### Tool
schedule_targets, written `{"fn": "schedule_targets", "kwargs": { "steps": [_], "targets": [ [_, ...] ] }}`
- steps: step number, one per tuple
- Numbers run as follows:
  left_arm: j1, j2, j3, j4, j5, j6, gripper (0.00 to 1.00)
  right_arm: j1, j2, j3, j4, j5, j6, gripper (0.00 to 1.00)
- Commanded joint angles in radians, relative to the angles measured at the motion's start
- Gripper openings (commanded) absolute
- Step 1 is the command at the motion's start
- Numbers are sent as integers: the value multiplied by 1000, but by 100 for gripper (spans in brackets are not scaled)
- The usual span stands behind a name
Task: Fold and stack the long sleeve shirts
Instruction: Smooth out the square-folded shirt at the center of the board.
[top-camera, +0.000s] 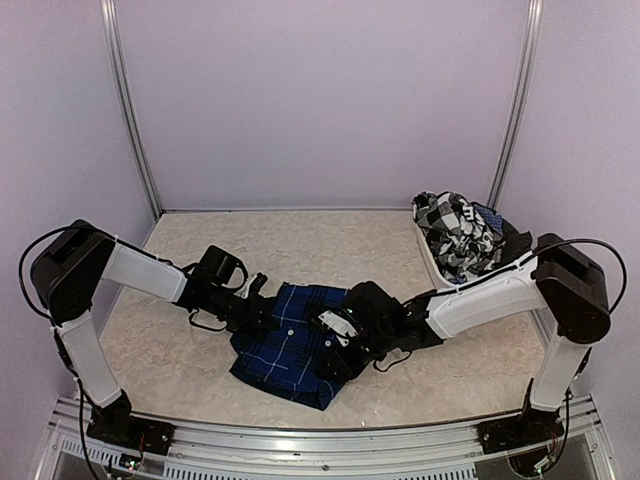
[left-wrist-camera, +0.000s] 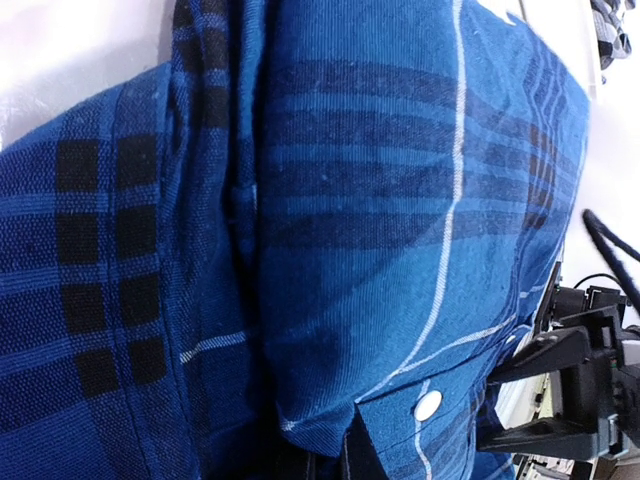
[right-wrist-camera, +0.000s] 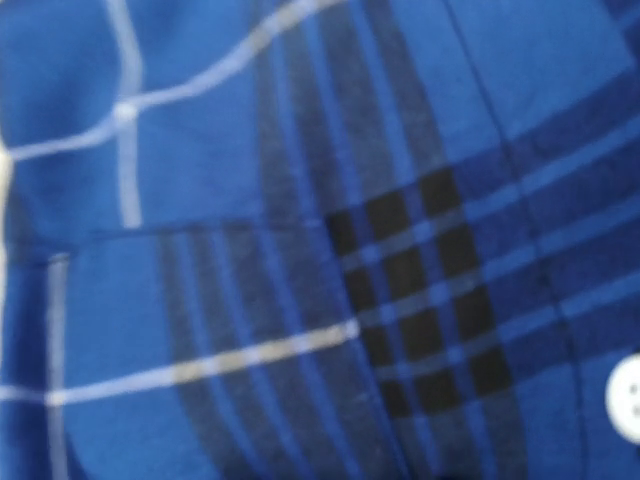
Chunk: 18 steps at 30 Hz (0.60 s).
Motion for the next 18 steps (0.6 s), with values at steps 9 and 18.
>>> {"fn": "schedule_targets", "kwargs": {
  "steps": [9, 18],
  "targets": [
    [10, -21, 15, -101, -52, 41, 0, 19, -12, 9, -57, 20, -30, 56],
    [10, -6, 25, -103, -47, 46, 0, 99, -70, -16, -31, 5, -43, 56]
  ]
}}
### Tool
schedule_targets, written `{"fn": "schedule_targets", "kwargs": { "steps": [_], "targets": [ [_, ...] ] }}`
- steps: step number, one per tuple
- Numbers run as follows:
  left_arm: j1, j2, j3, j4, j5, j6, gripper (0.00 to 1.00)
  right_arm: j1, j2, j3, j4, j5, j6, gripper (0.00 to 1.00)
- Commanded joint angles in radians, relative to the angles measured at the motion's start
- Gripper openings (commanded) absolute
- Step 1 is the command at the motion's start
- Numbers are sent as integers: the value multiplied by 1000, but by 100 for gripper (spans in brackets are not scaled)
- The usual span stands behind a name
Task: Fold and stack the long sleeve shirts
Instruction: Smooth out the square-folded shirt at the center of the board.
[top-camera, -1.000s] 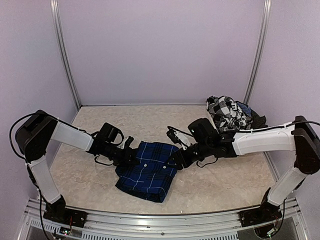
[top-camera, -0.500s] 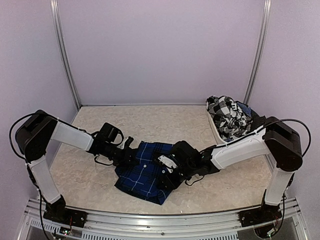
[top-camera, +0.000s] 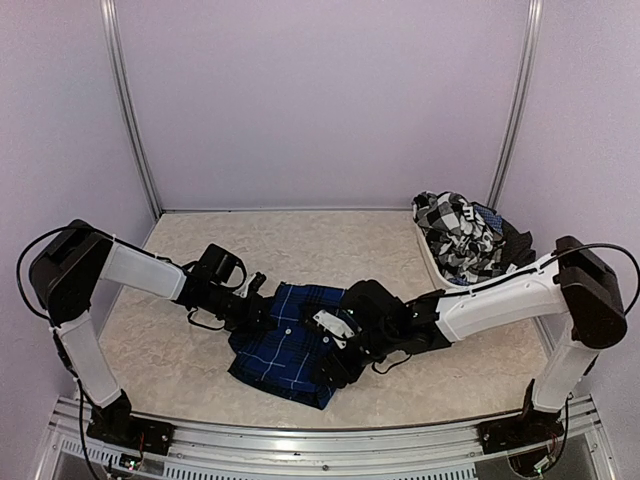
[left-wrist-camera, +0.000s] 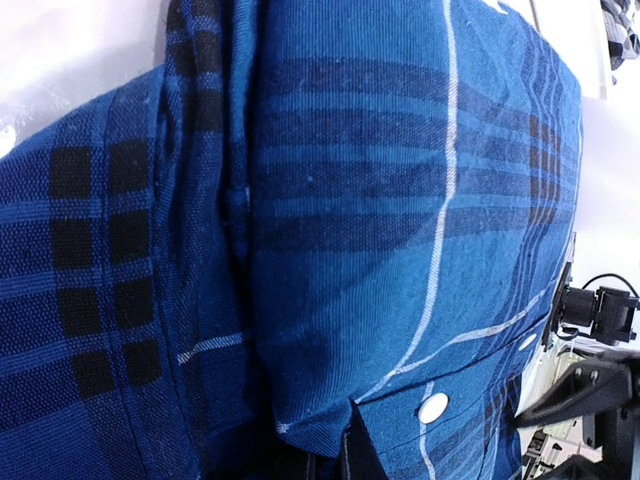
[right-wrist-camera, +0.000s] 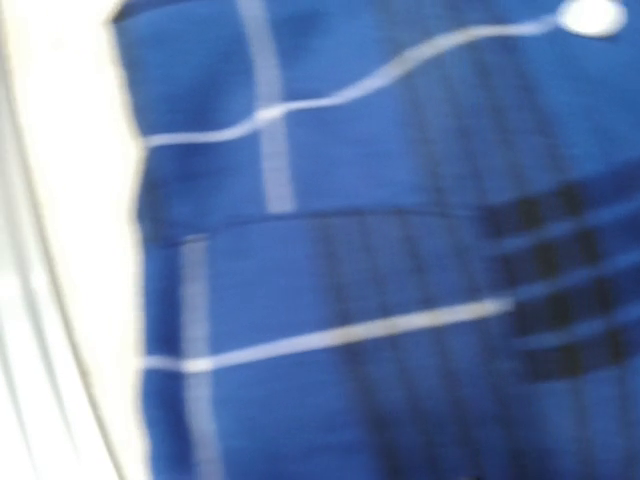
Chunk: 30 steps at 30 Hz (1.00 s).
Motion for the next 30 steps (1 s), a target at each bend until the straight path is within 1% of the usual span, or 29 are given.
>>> {"fn": "schedule_targets", "kwargs": {
  "steps": [1, 7, 10, 13, 15, 20, 21, 24, 30],
  "targets": [
    [7, 3, 11, -55, -28, 22, 0, 50, 6, -22, -25, 5, -15, 55],
    [10, 5, 17, -64, -33, 21, 0, 81, 71, -42, -39, 28, -12, 49],
    [13, 3, 20, -68, -39, 19, 0, 88, 98, -60, -32, 31, -10, 49],
    [15, 3, 25, -77, -53, 21, 0, 92, 112, -68, -36, 35, -10, 52],
    [15, 3, 26, -78, -51, 24, 0, 94, 100, -65, -50, 47, -12, 56],
    [14, -27, 24, -48, -9, 37, 0, 95, -5, -46, -71, 65, -28, 64],
    [14, -43, 21, -37, -6, 39, 3, 95, -25, -38, -73, 67, -34, 65],
    [10, -110, 10, -6, -23, 41, 21, 95, -70, -15, -81, 71, -43, 68],
    [12, -260, -18, 25, -91, 52, 42, 84, -86, 37, -102, 109, -74, 69]
  ]
}}
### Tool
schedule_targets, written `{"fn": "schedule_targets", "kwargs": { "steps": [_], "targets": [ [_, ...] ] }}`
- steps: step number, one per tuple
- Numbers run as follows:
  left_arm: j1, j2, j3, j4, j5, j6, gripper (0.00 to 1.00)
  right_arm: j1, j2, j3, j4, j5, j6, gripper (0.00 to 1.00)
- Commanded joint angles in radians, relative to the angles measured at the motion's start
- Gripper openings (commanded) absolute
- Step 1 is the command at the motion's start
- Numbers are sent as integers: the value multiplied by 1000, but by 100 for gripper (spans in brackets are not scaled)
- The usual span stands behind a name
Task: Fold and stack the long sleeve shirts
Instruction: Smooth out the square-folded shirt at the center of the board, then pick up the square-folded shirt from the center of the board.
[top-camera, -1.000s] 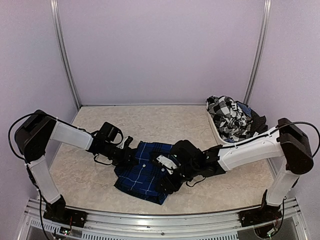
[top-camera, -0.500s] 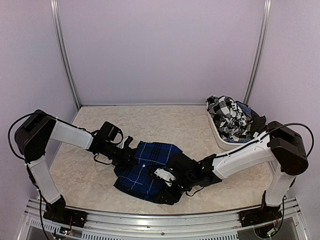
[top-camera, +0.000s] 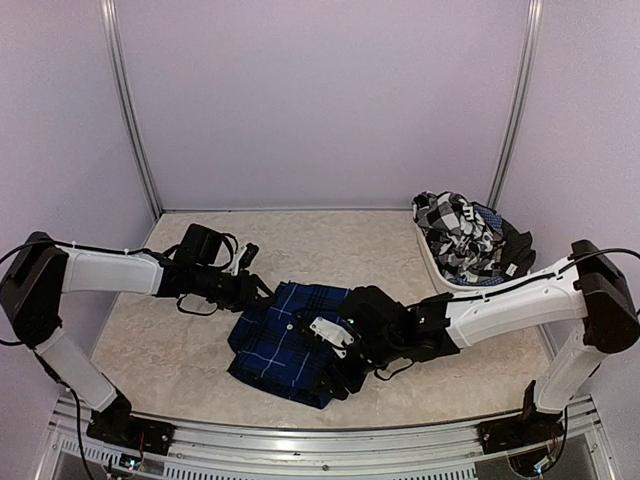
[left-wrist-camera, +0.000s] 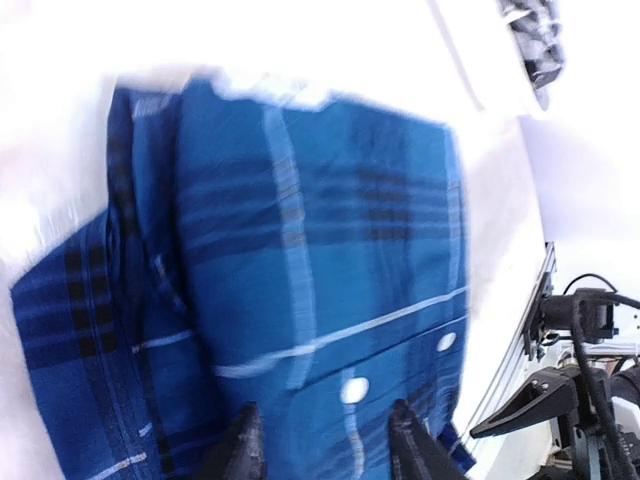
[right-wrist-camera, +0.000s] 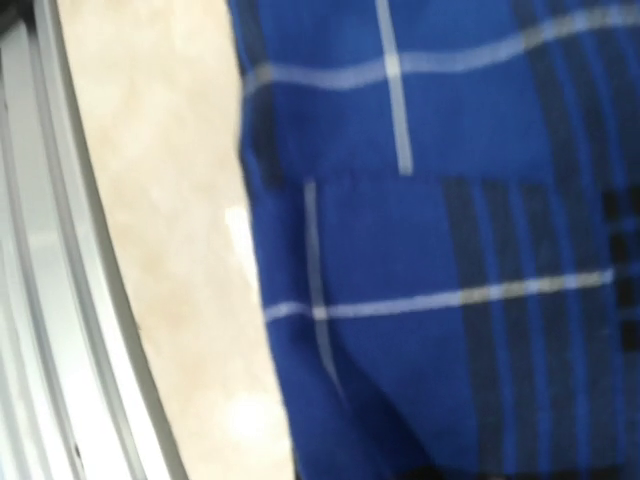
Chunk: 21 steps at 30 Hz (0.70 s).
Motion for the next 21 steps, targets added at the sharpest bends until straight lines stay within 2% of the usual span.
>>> {"fn": "schedule_targets", "kwargs": {
  "steps": [1, 4, 7, 10, 15, 21],
  "targets": [
    [13, -111, -23, 39, -79, 19, 46, -7, -18, 52, -31, 46, -34, 69],
    [34, -157, -33, 17, -143, 20, 60, -34, 0, 91, -41, 96, -34, 69],
    [72, -158, -47, 18, -134, 6, 72, -73, 41, 151, -58, 136, -34, 69],
    [119, -127, -67, 36, -109, -18, 80, -110, 102, 219, -77, 144, -47, 69],
    [183, -51, -103, 107, -22, -50, 87, -155, 194, 305, -81, 110, -71, 68],
    [205, 38, -121, 170, 61, -49, 89, -194, 274, 340, -58, 34, -82, 68]
  ]
}}
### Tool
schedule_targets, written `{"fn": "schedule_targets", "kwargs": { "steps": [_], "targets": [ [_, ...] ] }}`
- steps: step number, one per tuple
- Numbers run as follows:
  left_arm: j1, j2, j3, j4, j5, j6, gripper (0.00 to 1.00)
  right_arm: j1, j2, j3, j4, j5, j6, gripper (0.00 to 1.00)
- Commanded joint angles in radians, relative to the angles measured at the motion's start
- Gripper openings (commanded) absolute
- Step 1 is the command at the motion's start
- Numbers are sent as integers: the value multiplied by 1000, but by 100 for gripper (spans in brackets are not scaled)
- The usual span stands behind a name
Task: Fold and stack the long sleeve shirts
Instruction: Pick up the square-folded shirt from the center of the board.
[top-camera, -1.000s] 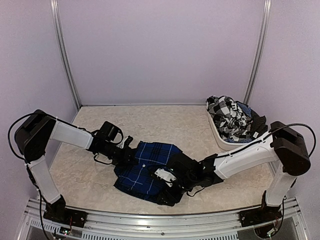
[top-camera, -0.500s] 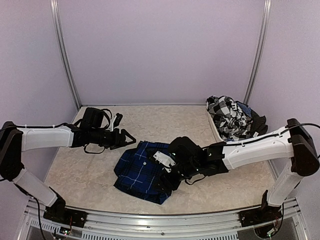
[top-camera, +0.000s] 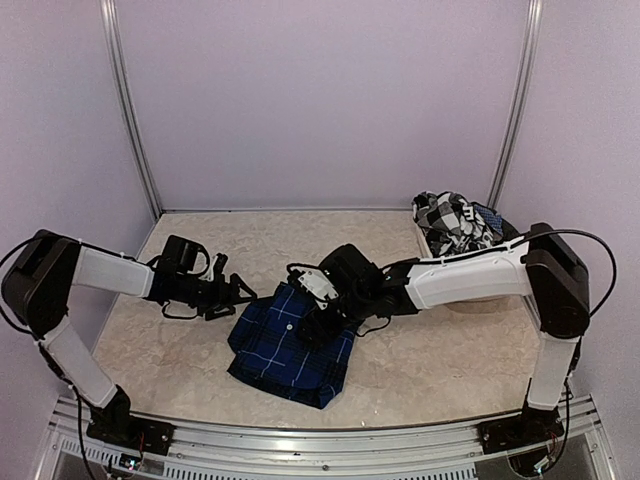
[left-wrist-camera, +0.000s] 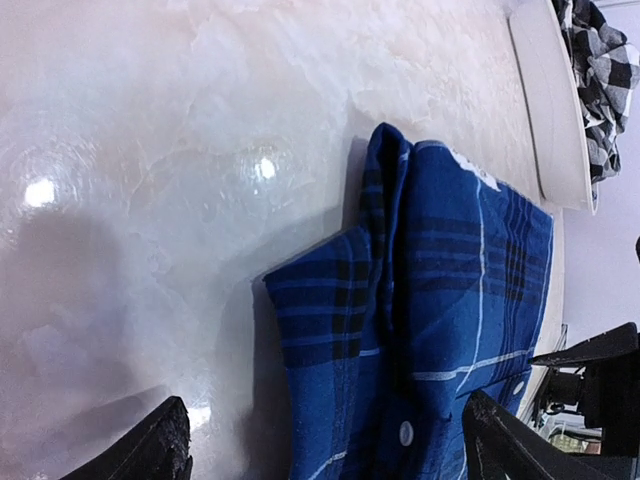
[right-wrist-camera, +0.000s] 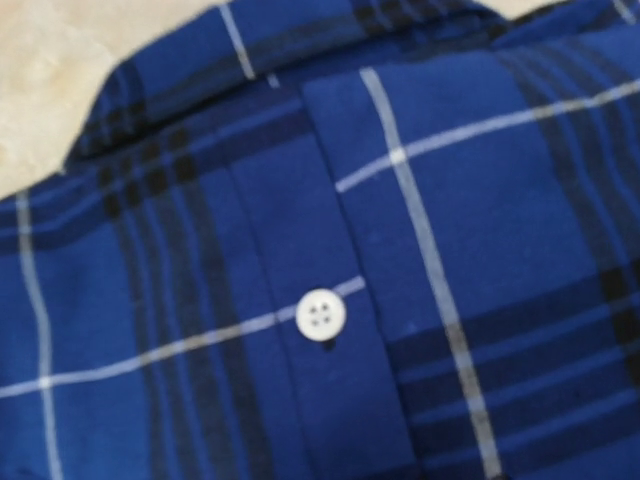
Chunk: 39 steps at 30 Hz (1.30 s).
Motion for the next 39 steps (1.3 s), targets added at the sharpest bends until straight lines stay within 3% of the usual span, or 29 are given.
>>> {"fn": "schedule_targets", "kwargs": {
  "steps": [1, 9, 20, 27, 34, 39],
  "targets": [
    [14, 62, -16, 94, 114, -12, 89, -27, 59, 33, 4, -70, -19, 68],
    [10, 144, -20, 128, 182, -21, 88, -39, 152, 49, 17, -123, -28, 66],
    [-94, 232, -18, 203, 294, -74, 78, -39, 162, 39, 43, -150, -21, 65],
    [-182, 321, -7, 352, 356, -173, 55, -39, 162, 21, 62, -153, -7, 64],
    [-174, 259, -4, 373, 328, -196, 0, -52, 82, -35, 51, -134, -7, 64],
    [-155, 119, 86, 120, 248, -101, 0, -67, -87, -119, 25, -115, -3, 65]
  ]
}}
